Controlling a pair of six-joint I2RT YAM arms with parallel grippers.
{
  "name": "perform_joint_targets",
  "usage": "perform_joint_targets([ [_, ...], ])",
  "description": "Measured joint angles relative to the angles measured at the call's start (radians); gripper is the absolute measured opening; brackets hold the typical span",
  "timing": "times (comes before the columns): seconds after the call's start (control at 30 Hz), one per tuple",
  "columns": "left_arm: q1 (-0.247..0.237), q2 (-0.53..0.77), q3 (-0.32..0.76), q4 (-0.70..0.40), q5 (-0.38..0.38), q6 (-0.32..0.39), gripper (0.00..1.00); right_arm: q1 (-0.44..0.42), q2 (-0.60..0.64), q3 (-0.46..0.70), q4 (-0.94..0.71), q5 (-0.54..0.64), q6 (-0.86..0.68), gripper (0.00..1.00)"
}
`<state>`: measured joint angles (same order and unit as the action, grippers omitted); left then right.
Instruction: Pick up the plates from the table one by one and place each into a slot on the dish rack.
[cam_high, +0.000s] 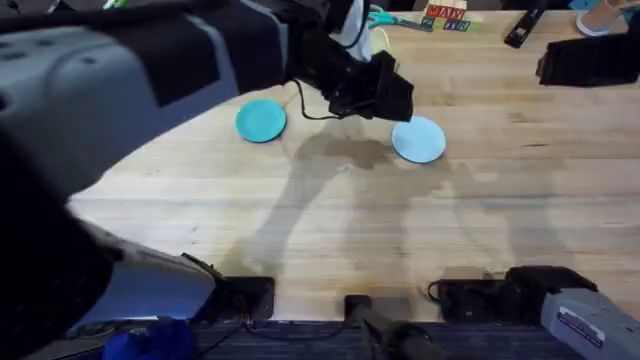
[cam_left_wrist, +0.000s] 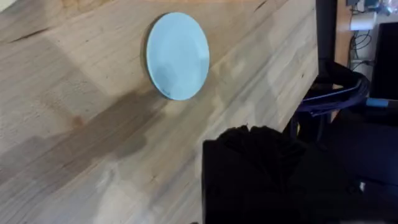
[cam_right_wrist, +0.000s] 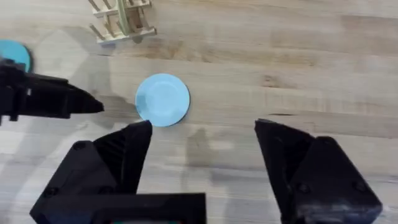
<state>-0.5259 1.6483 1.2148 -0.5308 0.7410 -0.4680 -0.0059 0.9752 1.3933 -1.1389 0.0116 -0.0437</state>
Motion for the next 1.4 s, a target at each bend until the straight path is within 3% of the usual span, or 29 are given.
perform_joint_targets([
  [0.37, -0.008, 0.121, -0.001, 0.118, 0.000, -0.075, 0.040, 0.000, 0.000, 0.000, 0.000, 0.000, 0.000, 0.995],
  [0.73, -0.008, 0.219, -0.002, 0.143, -0.001, -0.102, 0.040, 0.000, 0.000, 0.000, 0.000, 0.000, 0.000, 0.993],
  [1.4, -0.030, 0.260, -0.003, 0.222, -0.040, -0.154, 0.041, 0.000, 0.038, 0.000, 0.001, 0.000, 0.000, 0.993],
])
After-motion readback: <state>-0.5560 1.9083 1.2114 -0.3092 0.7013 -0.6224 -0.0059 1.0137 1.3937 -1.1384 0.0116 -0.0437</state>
